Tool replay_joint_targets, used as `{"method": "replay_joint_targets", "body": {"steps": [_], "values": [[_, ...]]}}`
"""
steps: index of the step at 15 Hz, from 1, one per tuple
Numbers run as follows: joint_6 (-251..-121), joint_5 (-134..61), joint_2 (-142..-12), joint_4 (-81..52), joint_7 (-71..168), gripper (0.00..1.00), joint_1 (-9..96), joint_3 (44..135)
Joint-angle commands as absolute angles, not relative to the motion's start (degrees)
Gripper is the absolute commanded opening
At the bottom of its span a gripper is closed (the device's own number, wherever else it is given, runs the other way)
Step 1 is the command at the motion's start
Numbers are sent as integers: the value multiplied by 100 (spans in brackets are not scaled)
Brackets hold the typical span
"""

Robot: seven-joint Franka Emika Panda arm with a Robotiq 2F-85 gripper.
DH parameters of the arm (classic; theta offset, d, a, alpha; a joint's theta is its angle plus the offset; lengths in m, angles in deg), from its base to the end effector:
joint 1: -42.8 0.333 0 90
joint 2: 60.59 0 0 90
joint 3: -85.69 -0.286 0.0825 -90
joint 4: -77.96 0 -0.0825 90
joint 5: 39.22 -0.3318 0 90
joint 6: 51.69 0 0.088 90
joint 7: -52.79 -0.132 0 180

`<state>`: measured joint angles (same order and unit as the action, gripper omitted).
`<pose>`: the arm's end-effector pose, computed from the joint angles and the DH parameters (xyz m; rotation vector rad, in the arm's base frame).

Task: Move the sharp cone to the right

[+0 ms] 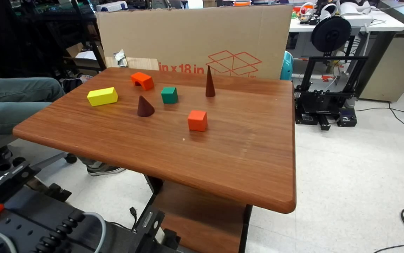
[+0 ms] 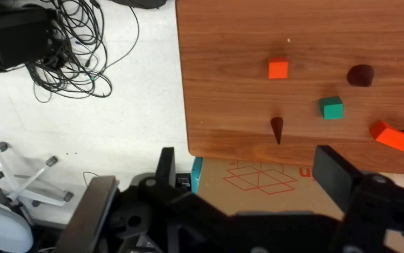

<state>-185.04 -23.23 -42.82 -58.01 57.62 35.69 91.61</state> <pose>0.4291 -0.1107 0.4422 2.8890 0.0329 0.3357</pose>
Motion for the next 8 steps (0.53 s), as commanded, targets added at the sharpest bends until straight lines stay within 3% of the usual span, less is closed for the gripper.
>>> {"method": "replay_joint_targets", "body": {"steps": [1,8], "values": [[-18714,-3047,-5129,-5230,6172,100,3918,9186],[-18184,-3604,-6532,-4139,6096,100,3998,9021]]}}
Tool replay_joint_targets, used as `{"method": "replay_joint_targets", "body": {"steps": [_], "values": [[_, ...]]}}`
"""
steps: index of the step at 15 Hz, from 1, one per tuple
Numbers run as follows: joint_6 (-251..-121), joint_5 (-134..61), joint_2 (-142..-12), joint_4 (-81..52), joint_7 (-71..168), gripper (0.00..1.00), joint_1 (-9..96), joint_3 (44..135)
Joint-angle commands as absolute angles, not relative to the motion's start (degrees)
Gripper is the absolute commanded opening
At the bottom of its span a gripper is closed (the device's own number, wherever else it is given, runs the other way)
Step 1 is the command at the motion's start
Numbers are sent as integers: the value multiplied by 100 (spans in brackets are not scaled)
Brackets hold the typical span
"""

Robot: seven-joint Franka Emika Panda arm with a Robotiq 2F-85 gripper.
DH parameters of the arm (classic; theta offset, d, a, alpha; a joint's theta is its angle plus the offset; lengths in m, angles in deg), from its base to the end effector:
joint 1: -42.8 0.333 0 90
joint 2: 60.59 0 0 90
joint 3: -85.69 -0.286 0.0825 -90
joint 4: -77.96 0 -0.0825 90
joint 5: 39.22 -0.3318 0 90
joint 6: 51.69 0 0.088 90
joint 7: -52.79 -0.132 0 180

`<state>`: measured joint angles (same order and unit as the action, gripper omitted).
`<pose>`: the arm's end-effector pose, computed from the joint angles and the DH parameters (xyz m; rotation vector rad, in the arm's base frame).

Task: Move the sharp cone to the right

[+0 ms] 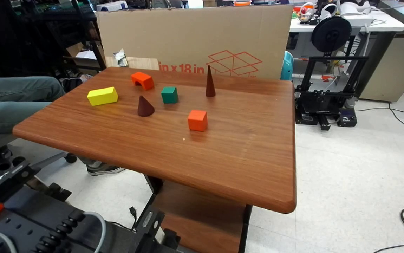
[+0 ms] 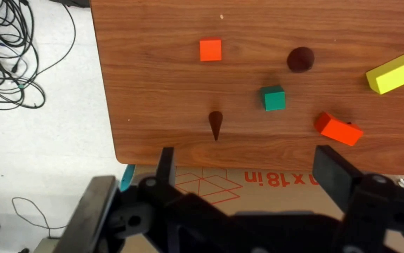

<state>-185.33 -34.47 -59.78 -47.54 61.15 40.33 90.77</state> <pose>0.5010 -0.0694 0.3825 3.0478 0.1015 0.2229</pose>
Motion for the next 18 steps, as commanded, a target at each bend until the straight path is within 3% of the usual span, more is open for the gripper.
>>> {"method": "replay_joint_targets", "body": {"steps": [1,8,18], "values": [[-18121,-3639,-6693,-3996,6116,100,3989,9013],[-17538,-4273,-7773,-3009,6599,100,3851,8881],[-17700,-3986,-8973,-2186,6364,100,3873,8877]]}}
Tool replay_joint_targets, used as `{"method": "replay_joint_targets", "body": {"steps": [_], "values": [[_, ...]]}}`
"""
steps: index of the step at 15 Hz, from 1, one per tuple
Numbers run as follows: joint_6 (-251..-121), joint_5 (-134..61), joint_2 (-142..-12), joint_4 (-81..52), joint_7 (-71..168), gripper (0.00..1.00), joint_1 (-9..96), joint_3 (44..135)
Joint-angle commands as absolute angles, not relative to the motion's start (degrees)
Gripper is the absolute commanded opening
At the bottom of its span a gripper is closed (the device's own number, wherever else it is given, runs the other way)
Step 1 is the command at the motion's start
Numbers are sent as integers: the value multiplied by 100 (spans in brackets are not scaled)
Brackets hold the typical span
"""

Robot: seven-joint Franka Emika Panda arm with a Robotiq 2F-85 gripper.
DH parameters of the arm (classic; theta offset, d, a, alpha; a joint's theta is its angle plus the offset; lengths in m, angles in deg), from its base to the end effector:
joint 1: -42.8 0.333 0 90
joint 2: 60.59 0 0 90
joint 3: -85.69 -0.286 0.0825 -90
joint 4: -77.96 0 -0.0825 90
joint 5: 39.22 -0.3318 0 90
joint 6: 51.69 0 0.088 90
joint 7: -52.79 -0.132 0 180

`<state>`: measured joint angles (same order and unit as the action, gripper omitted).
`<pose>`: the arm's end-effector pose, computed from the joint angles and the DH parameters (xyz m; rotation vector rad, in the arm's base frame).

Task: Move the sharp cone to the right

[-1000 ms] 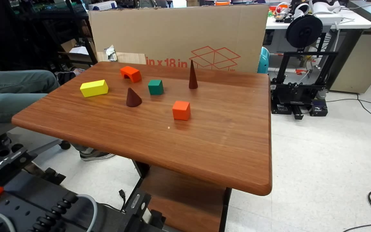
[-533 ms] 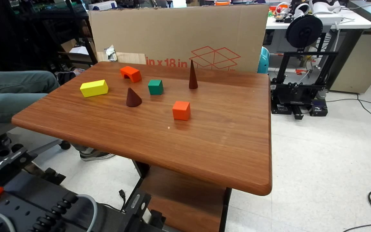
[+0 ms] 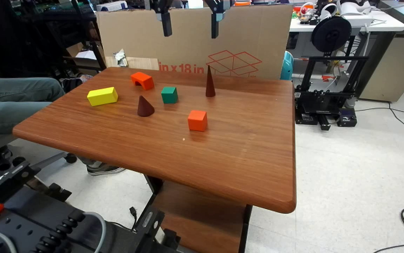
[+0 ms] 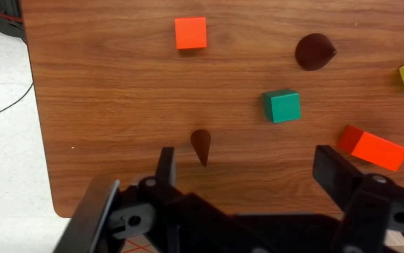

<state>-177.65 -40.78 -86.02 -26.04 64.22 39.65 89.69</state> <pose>0.5818 -0.0693 0.2723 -3.1375 -0.1003 0.0941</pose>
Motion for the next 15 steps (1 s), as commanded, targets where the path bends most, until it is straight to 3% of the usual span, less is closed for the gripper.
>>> {"method": "replay_joint_targets", "body": {"steps": [1,15], "values": [[-17695,-3961,-9067,-2113,6348,100,3880,8880],[-17633,-3717,-10133,-1278,6359,100,3879,8896]]}}
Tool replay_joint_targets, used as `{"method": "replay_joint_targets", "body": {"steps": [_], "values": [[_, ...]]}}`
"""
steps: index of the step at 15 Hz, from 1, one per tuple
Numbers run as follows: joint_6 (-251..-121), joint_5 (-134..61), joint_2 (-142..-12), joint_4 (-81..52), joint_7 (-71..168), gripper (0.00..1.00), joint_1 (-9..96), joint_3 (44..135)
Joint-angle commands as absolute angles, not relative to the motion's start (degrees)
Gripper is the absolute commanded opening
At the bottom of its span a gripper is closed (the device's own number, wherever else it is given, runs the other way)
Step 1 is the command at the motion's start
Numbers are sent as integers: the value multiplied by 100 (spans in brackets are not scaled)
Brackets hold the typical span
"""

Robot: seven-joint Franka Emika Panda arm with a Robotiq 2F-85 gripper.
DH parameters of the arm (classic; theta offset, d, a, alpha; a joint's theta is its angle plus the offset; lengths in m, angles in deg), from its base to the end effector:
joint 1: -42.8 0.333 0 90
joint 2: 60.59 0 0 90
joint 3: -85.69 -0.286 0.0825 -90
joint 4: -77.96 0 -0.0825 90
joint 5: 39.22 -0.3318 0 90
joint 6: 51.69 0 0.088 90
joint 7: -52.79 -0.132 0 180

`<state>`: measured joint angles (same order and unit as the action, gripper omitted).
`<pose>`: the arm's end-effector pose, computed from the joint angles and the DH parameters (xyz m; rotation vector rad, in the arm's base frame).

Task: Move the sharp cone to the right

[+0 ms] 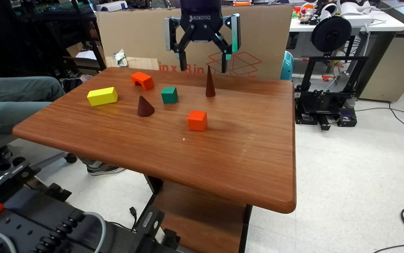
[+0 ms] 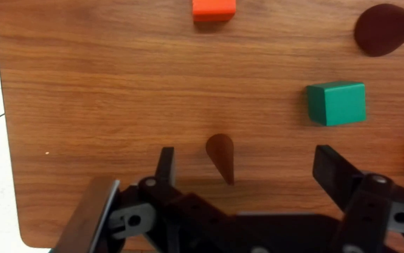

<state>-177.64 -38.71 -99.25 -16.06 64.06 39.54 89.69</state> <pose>0.6105 -0.0747 0.2000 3.1008 0.1371 -0.1907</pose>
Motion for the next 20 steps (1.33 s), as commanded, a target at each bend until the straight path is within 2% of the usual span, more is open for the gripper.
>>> {"method": "replay_joint_targets", "body": {"steps": [1,2,11,12,13,15,20], "values": [[-17630,-3703,-10154,-1244,6373,92,3876,8885],[-17624,-3713,-10166,-1223,6404,74,3864,8864],[-17560,-3683,-10265,-1063,6403,5,3855,8880],[-17552,-3686,-10259,-1072,6416,0,3849,8876],[-17549,-3684,-10258,-1073,6428,0,3846,8874],[-17490,-3695,-10223,-1069,6454,3,3835,8864],[-17319,-3730,-9717,-1200,6672,3,3727,8841]]}}
